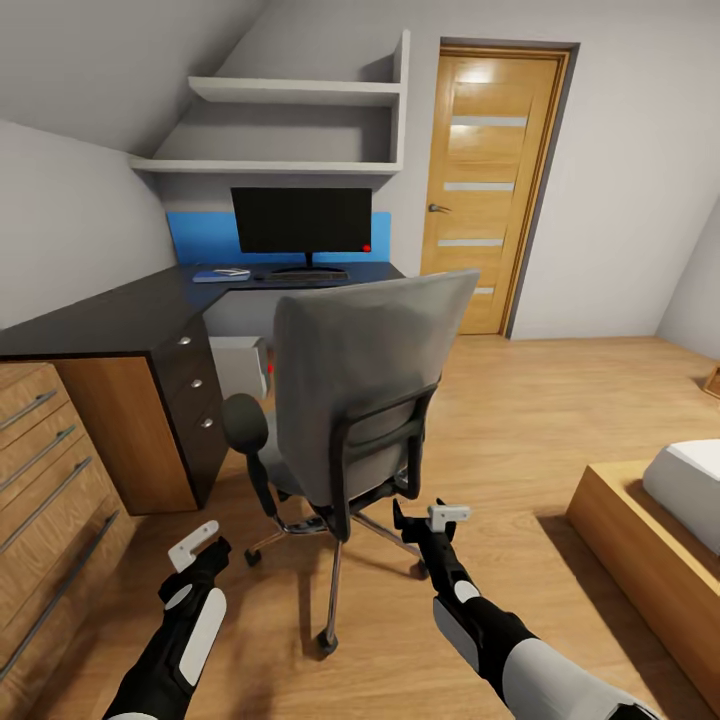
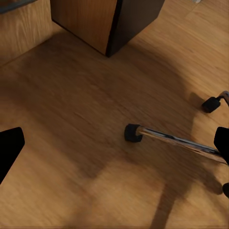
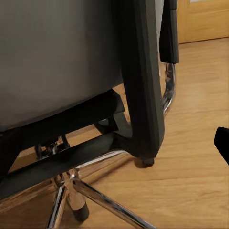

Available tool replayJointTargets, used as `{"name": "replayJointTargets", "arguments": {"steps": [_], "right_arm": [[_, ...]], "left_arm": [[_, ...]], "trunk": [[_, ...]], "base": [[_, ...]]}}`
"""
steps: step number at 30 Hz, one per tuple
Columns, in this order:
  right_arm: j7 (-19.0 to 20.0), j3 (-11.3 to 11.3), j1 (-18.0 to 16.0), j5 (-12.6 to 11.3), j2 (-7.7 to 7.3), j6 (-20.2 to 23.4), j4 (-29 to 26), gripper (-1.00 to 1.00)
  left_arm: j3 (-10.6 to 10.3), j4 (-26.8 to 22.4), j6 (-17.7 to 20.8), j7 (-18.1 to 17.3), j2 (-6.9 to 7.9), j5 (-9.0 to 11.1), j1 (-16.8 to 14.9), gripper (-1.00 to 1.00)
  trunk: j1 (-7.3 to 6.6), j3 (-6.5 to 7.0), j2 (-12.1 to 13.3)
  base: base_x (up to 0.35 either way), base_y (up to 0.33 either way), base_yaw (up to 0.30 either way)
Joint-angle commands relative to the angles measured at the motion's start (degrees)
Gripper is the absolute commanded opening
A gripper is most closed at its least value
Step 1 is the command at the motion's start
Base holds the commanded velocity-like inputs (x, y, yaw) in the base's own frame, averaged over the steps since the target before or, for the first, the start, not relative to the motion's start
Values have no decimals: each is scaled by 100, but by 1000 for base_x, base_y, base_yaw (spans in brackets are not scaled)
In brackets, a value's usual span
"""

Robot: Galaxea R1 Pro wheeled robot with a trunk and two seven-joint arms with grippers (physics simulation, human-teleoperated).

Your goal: In the bedroom, organize the workspace by keeping the computer under the desk, ensuring the monitor is on the desk, placing the keyboard on the desk next to the monitor, placing the mouse on the desk next to the keyboard, moving the folder from the swivel chair onto the desk next to the mouse, stacking the notebook on top of the folder with the pen on top of the notebook, and positioning the swivel chair next to the desk.

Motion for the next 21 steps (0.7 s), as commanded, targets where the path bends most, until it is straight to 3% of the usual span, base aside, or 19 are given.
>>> {"name": "replayJointTargets", "arguments": {"steps": [1,14,16,17,21], "right_arm": [[-55,57,-6,-15,7,-9,-3,100],[-284,57,-6,-127,34,57,-5,100],[-356,66,-6,-145,34,258,-22,100],[-405,71,-6,-138,35,786,-96,100],[-426,67,-6,-127,25,1558,-334,100]], "left_arm": [[9,-12,28,12,-2,25,-2,100],[8,-12,28,12,-8,25,-2,100],[7,-12,28,12,-8,22,-2,100],[3,-7,28,12,-8,19,-2,100],[1,-4,28,12,-8,17,-2,100]], "trunk": [[-1,-6,-2],[-1,-6,-2],[-1,-6,-2],[-1,-6,-2],[-1,-6,-2]], "base": [[-8,0,0],[-1,0,0],[0,0,0],[0,0,0],[0,0,0]]}}
